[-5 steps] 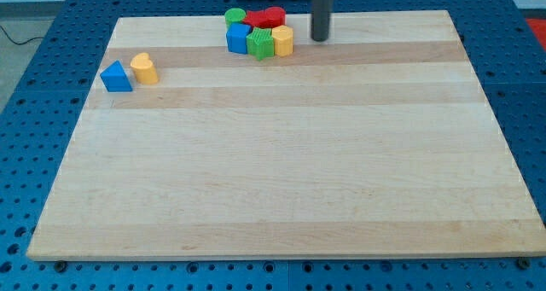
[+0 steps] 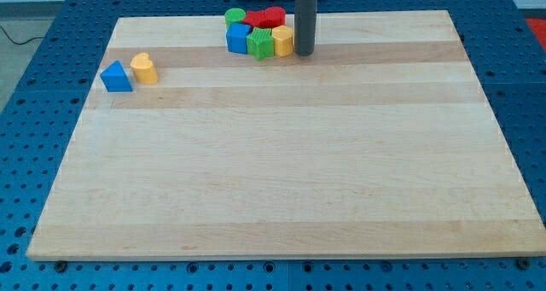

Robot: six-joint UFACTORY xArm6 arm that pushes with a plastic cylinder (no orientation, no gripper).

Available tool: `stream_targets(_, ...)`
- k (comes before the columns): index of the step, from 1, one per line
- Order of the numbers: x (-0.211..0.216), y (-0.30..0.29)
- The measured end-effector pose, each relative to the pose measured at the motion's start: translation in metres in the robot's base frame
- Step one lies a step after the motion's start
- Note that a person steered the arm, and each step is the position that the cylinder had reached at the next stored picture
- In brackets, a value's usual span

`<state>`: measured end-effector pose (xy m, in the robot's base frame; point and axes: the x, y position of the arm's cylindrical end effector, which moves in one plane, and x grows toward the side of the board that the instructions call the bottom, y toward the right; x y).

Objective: Push green star into the red star

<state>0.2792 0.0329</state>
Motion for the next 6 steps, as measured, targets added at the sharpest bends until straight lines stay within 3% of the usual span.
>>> stream_targets(1, -0.002, 0.0)
stream_targets(3, 0.038, -0.062)
stream_targets(6, 0.008, -0.076)
